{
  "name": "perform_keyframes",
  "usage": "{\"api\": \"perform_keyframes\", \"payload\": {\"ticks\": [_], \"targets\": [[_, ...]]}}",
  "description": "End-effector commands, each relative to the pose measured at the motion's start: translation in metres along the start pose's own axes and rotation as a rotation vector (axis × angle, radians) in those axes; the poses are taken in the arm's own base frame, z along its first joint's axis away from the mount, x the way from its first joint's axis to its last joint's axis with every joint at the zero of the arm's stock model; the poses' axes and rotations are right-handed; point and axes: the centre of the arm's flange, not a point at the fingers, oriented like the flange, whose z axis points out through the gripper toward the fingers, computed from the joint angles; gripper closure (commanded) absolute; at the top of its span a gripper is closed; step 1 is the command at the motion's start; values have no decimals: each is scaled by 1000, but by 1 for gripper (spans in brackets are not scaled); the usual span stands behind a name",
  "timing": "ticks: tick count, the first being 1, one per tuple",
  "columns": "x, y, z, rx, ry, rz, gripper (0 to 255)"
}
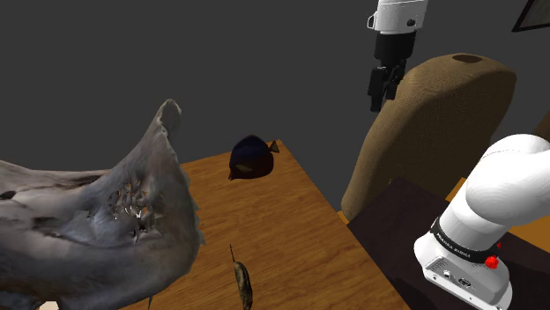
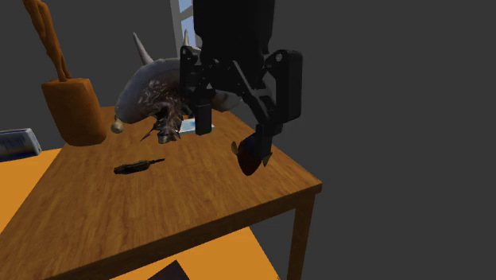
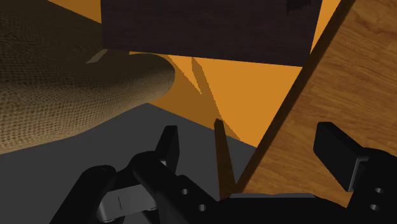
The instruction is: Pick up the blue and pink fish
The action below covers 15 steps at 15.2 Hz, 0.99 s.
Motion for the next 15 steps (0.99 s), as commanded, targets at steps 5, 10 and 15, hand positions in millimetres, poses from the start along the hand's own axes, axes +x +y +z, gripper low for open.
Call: {"api": "perform_keyframes", "payload": {"ticks": [5, 10, 15], "targets": [[45, -31, 11, -11, -15, -37, 0], [99, -72, 27, -25, -34, -84, 0], [151, -114, 44, -40, -53, -130, 0]]}}
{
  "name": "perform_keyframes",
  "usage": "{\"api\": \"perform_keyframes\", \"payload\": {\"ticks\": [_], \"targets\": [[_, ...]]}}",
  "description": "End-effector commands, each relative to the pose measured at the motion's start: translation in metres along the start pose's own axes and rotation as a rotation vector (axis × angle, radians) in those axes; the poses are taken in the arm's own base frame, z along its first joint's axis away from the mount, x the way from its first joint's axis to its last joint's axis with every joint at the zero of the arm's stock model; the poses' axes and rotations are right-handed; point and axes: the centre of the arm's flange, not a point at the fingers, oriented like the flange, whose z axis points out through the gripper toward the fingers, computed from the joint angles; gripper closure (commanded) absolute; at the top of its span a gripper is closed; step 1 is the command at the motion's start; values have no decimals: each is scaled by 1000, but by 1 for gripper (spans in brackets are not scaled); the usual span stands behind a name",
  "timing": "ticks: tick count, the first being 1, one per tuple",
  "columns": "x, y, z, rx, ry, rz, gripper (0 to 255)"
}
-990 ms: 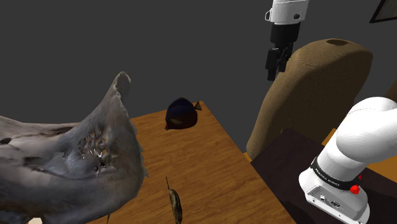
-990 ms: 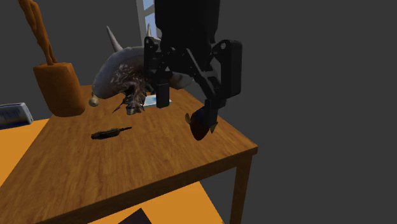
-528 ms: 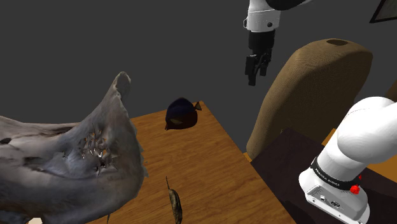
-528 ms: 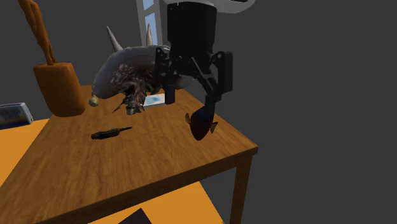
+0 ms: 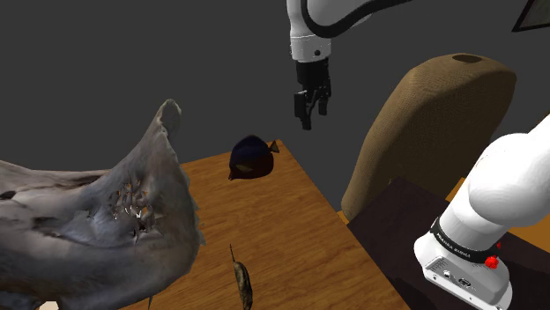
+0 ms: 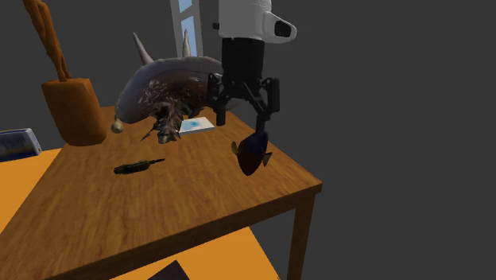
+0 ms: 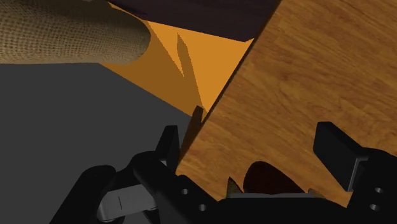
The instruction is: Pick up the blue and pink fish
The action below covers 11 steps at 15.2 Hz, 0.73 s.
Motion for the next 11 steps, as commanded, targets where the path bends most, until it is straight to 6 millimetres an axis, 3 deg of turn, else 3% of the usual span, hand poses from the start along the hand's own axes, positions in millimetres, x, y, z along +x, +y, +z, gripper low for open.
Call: {"api": "perform_keyframes", "payload": {"ticks": [1, 11], "targets": [[22, -15, 6, -5, -8, -19, 0], [130, -97, 37, -33, -46, -112, 0]]}}
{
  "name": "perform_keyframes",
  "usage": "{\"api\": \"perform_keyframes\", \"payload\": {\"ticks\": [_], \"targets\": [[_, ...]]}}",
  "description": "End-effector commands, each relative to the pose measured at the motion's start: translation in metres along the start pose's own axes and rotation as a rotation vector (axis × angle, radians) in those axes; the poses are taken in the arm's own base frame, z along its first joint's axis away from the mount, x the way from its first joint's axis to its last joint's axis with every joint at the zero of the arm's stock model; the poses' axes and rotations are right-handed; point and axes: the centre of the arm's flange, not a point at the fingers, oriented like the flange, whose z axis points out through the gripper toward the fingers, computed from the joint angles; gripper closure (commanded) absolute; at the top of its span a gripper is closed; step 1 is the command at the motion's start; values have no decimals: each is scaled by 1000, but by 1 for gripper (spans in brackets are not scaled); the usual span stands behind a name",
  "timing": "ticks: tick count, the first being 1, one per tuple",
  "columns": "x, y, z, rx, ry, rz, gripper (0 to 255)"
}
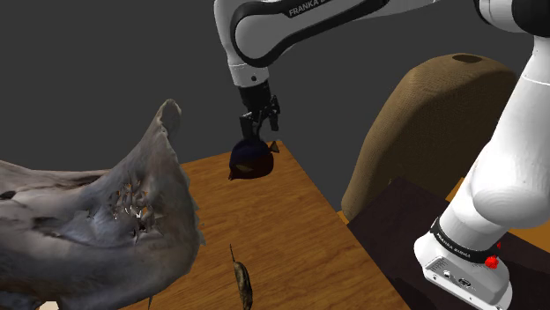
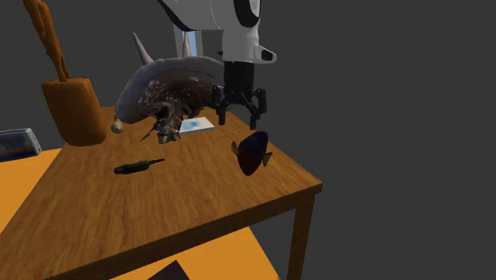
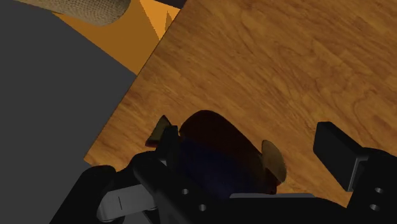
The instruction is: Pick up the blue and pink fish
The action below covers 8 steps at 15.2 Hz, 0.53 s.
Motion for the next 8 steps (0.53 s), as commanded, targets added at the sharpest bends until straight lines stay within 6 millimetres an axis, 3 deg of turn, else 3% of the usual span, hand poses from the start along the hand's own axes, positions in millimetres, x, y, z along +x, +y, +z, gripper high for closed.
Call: {"api": "perform_keyframes", "payload": {"ticks": [1, 6, 8], "targets": [[23, -17, 7, -5, -8, -19, 0], [78, -57, 22, -19, -27, -65, 0], [82, -59, 28, -20, -28, -68, 0]]}}
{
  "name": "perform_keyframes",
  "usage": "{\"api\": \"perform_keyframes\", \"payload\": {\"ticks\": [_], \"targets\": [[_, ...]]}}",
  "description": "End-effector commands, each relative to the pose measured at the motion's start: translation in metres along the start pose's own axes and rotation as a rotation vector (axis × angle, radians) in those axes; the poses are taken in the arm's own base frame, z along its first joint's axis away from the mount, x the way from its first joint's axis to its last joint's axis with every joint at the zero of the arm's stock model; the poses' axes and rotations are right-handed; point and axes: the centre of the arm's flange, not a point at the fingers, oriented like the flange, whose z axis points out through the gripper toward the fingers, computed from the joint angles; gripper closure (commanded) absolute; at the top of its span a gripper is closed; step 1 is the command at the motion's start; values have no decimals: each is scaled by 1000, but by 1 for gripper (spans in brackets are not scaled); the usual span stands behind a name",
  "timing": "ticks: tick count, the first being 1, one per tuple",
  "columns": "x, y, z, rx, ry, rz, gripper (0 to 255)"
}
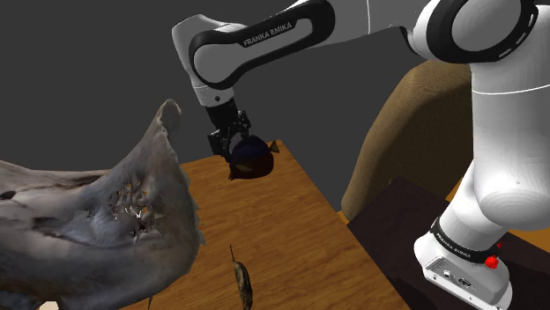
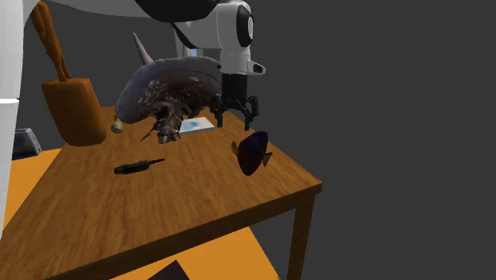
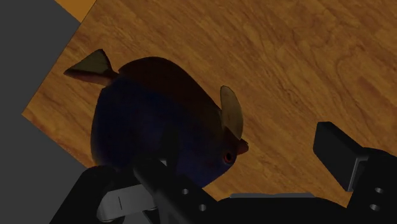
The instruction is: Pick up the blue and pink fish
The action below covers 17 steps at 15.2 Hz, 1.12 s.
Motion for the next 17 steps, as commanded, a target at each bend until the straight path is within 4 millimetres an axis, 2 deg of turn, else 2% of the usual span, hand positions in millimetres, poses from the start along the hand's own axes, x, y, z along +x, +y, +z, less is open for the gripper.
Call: {"api": "perform_keyframes", "payload": {"ticks": [1, 6, 8, 9, 17], "targets": [[5, -3, 8, -1, -1, -3, 0], [12, -4, 37, -1, -1, -2, 0], [12, -4, 37, -1, -1, -3, 0], [12, -4, 37, -1, -1, -3, 255], [12, -4, 38, -1, -1, -2, 255]]}}
